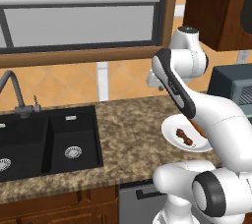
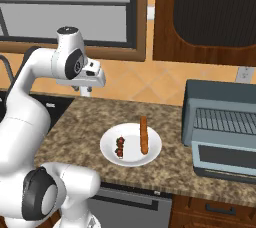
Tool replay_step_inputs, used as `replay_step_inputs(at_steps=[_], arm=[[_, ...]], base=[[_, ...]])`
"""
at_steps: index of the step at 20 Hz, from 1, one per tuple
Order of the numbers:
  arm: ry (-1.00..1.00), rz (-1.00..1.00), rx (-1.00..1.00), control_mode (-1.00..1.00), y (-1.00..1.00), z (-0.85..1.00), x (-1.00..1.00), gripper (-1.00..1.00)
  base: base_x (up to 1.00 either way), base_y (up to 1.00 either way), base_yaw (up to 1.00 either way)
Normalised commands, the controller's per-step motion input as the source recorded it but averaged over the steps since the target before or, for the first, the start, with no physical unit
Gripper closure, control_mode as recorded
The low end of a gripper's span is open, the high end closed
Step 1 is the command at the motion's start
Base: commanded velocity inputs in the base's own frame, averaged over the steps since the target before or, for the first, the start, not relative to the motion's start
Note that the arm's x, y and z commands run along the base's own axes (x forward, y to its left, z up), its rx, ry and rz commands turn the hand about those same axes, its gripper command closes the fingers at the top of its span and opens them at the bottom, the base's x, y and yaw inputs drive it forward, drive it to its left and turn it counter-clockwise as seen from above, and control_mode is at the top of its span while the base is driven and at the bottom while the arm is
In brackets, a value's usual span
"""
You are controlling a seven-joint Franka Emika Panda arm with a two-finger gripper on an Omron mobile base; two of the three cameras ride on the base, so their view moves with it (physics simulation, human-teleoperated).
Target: Pick up the kebab skewer and baguette bread, and place them inside the toaster oven. Close the toaster oven door and start by setting the timer.
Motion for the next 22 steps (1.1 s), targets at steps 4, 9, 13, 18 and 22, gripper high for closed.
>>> replay_step_inputs(at_steps=[4, 9, 13, 18, 22], arm=[[0.00, 0.00, 0.00, 1.00, 0.00, 0.00, 0.00, -1.00], [0.00, 0.00, 0.00, 1.00, 0.00, 0.00, 0.00, -1.00], [0.00, 0.00, 0.00, 1.00, 0.00, 0.00, 0.00, -1.00], [0.00, 0.00, 0.00, 1.00, 0.00, 0.00, 0.00, -1.00], [0.00, 0.00, 0.00, 1.00, 0.00, 0.00, 0.00, -1.00]], base=[[0.00, 0.00, 0.00], [0.00, 0.00, 0.00], [0.00, -0.69, 0.00], [0.00, -0.89, 0.00], [0.00, -0.65, 0.00]])
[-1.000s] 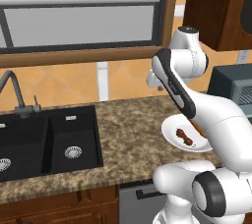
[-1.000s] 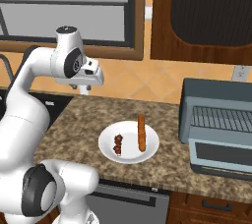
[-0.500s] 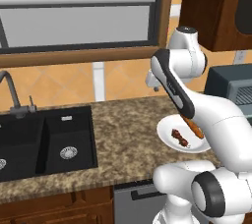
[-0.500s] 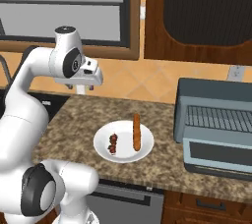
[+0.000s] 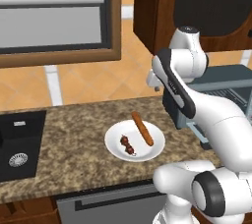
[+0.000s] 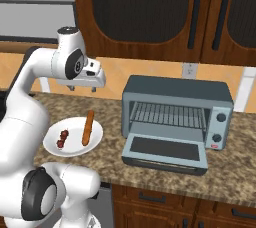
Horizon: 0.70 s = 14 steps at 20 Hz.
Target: Pick up the kebab skewer and baguette bread, and place them inside the toaster oven. Close the toaster oven door and start by setting the timer.
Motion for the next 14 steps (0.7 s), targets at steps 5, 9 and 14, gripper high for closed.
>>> replay_step_inputs(at_steps=[5, 9, 14], arm=[[0.00, 0.00, 0.00, 1.00, 0.00, 0.00, 0.00, -1.00], [0.00, 0.00, 0.00, 1.00, 0.00, 0.00, 0.00, -1.00], [0.00, 0.00, 0.00, -1.00, 0.00, 0.00, 0.00, -1.00]], base=[[0.00, 0.00, 0.00], [0.00, 0.00, 0.00], [0.00, 0.00, 0.00]])
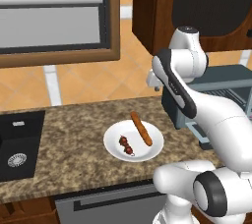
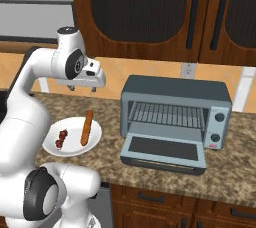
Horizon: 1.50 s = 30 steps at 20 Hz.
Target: Pick up the kebab skewer and baguette bread, and place them inside the toaster oven. Close the toaster oven door and start by setting the timer.
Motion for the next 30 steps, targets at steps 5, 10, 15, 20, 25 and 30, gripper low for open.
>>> replay_step_inputs(at_steps=[5, 10, 15, 20, 25, 30], arm=[[0.00, 0.00, -0.01, -1.00, -0.02, -0.04, -0.04, -1.00], [-0.24, 0.10, 0.21, -1.00, -0.98, -0.42, -0.34, -1.00], [-0.47, 0.17, 0.30, -1.00, -1.00, -0.45, -0.21, -1.00], [-0.43, 0.13, 0.18, -1.00, -1.00, -0.59, -0.15, -1.00], [-0.27, 0.08, 0.11, -1.00, -1.00, -0.34, 0.06, -1.00], [-0.19, 0.03, 0.09, -1.00, -0.78, -0.18, 0.47, -1.00]], base=[[0.00, 0.00, 0.00], [0.00, 0.00, 0.00], [0.00, 0.00, 0.00], [0.00, 0.00, 0.00], [0.00, 0.00, 0.00], [0.00, 0.00, 0.00]])
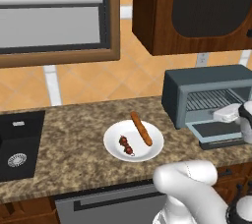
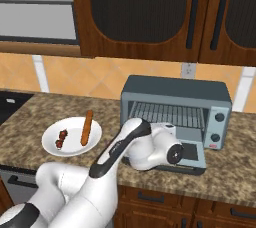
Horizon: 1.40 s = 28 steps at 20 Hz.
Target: Pick up the kebab skewer and baguette bread, and place them inside the toaster oven. Close the toaster oven door and start by setting the timer.
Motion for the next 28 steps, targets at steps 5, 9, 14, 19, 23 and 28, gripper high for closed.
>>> replay_step_inputs(at_steps=[5, 9, 14, 19, 23, 28], arm=[[-0.13, 0.00, 0.02, -1.00, -0.60, -0.04, 0.54, -1.00], [-0.09, 0.00, -0.04, -1.00, -0.03, -0.13, 0.59, -1.00], [-0.02, -0.03, -0.13, -1.00, 0.00, -0.46, 0.56, -1.00], [0.00, -0.07, -0.11, -1.00, -0.07, -0.28, 0.49, -1.00], [0.00, -0.09, -0.07, -1.00, -0.01, -0.44, 0.34, -1.00], [0.07, -0.10, -0.08, -1.00, -0.03, -0.75, -0.21, -1.00]], base=[[0.00, 0.00, 0.00], [0.00, 0.00, 0.00], [0.00, 0.00, 0.00], [0.00, 0.00, 0.00], [0.00, 0.00, 0.00], [0.00, 0.00, 0.00]])
